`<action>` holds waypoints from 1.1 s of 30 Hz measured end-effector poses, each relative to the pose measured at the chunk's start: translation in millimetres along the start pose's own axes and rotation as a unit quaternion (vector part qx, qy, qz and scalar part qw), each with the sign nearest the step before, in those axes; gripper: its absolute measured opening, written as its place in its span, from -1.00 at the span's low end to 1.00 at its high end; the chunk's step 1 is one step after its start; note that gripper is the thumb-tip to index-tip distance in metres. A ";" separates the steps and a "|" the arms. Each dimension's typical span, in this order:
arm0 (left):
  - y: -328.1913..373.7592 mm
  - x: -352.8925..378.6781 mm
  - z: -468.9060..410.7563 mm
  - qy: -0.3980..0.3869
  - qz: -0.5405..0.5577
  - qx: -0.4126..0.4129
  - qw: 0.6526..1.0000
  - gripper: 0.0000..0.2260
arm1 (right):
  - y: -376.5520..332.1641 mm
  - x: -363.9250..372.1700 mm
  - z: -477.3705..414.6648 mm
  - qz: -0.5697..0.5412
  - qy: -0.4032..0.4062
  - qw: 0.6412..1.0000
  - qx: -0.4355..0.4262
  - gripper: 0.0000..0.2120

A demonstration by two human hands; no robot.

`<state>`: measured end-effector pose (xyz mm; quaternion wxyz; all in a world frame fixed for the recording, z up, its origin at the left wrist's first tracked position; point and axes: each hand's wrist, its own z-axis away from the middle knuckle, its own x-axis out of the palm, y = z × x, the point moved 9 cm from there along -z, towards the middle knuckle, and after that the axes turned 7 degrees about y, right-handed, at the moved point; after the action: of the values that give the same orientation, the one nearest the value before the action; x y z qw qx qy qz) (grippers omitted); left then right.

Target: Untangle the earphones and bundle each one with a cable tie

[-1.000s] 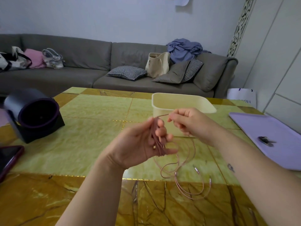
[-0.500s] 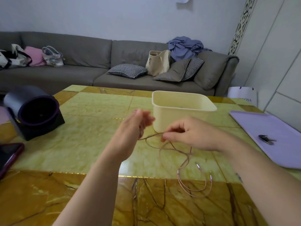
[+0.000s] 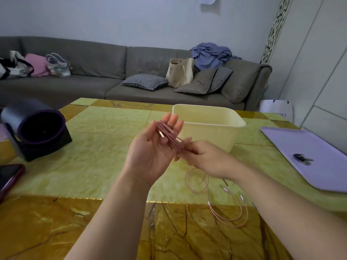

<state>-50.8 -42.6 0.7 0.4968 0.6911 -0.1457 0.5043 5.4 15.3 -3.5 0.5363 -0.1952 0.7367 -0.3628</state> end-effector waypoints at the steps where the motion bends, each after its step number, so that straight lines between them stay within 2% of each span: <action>1: 6.3 -5.9 -2.6 0.033 -0.015 0.036 0.999 -0.66 | -0.6 5.9 3.5 0.034 -0.027 0.999 0.005 -0.79; 3: 15.5 -16.0 -6.0 0.074 -0.068 0.094 0.991 -0.66 | -0.2 9.9 12.2 0.084 -0.073 0.993 0.023 -0.80; 5: 21.1 -24.6 -6.9 0.104 -0.172 0.134 0.970 -0.67 | -4.4 5.7 20.2 0.080 -0.095 0.992 0.029 -0.82; 7: 21.6 -27.1 -5.2 0.108 -0.338 0.163 0.921 -0.68 | -13.3 -7.5 25.5 0.048 -0.079 0.995 0.023 -0.83; 9: 6.1 -24.8 -4.5 0.065 -0.477 0.128 0.867 -0.65 | -21.6 -28.9 25.0 0.002 -0.027 1.000 0.006 -0.83; 10: -7.2 -23.5 -4.0 0.039 -0.515 0.090 0.851 -0.64 | -21.0 -42.2 23.1 -0.030 0.009 1.000 0.000 -0.82; 11: -18.5 -23.6 -2.6 0.019 -0.522 0.052 0.851 -0.62 | -18.8 -53.7 20.1 -0.065 0.045 0.997 -0.001 -0.79; 15: -49.3 -12.0 5.1 -0.055 -0.411 -0.097 0.905 -0.64 | 10.6 -75.9 9.6 -0.160 0.156 0.974 0.026 -0.70; 18: -56.5 6.9 10.6 -0.163 -0.254 -0.165 0.939 -0.65 | 25.2 -72.4 7.0 -0.170 0.173 0.970 0.030 -0.73; 20: -50.7 22.8 12.2 -0.202 -0.111 -0.173 0.958 -0.66 | 31.3 -57.2 5.1 -0.184 0.153 0.970 0.042 -0.68; 22: -44.7 27.3 5.1 -0.184 -0.024 -0.159 0.970 -0.64 | 37.4 -35.7 2.9 -0.207 0.109 0.971 0.045 -0.51; 23: -44.4 29.3 2.6 -0.183 0.014 -0.162 0.970 -0.61 | 39.5 -27.3 2.3 -0.208 0.097 0.972 0.046 -0.49; 26: -40.9 36.8 -5.0 -0.177 0.124 -0.137 0.967 -0.60 | 43.0 -13.0 4.6 -0.207 0.095 0.972 0.064 -0.62; 27: -34.9 31.3 -12.7 -0.133 0.128 -0.094 0.978 -0.61 | 42.0 -9.7 6.6 -0.207 0.088 0.972 0.070 -0.66; 29: -17.8 9.2 -24.7 -0.005 0.061 0.017 0.998 -0.66 | 44.4 -2.6 10.9 -0.185 0.047 0.978 0.084 -0.76; 31: -6.0 -9.0 -30.5 0.085 -0.053 0.099 0.990 -0.65 | 46.3 6.2 20.7 -0.117 -0.025 0.987 0.110 -0.86; 33: -5.9 -17.4 -32.6 0.119 -0.146 0.124 0.974 -0.67 | 46.1 8.5 30.1 -0.052 -0.079 0.988 0.122 -0.88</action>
<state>-72.5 -18.0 -17.2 0.4892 0.6960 0.0807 0.5194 35.2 30.2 -48.2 0.5927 -0.1945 0.6312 -0.4609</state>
